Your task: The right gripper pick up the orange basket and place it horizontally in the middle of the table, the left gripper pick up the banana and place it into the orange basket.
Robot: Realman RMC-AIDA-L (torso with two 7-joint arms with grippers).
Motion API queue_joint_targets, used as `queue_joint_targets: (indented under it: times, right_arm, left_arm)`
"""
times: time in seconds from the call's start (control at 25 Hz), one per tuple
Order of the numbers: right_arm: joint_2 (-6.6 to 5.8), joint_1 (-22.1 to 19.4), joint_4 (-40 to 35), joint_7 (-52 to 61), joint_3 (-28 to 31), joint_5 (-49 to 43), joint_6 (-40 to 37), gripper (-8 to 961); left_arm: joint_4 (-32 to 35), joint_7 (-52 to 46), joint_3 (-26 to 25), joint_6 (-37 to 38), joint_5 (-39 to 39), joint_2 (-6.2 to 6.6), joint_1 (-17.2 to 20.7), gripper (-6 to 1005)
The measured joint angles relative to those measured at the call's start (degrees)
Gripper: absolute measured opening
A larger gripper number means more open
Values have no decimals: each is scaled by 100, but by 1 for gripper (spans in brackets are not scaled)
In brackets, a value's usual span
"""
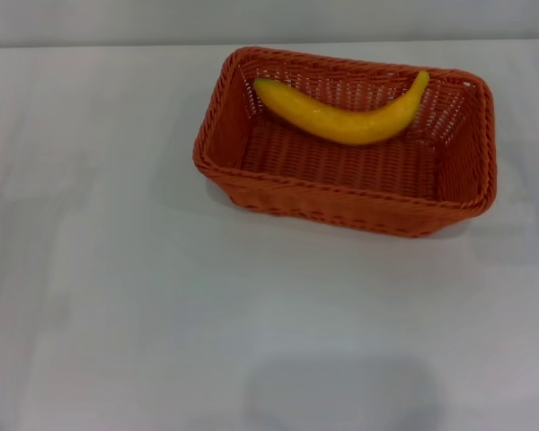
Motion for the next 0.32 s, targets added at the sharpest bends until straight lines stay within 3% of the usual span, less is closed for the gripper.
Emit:
queue_joint_targets:
  times: [0.32]
  right_arm:
    - [5,-86,5,6,-4,1,88,876]
  left_arm:
    - [298,928,1,-4,-7,-3,-61,869]
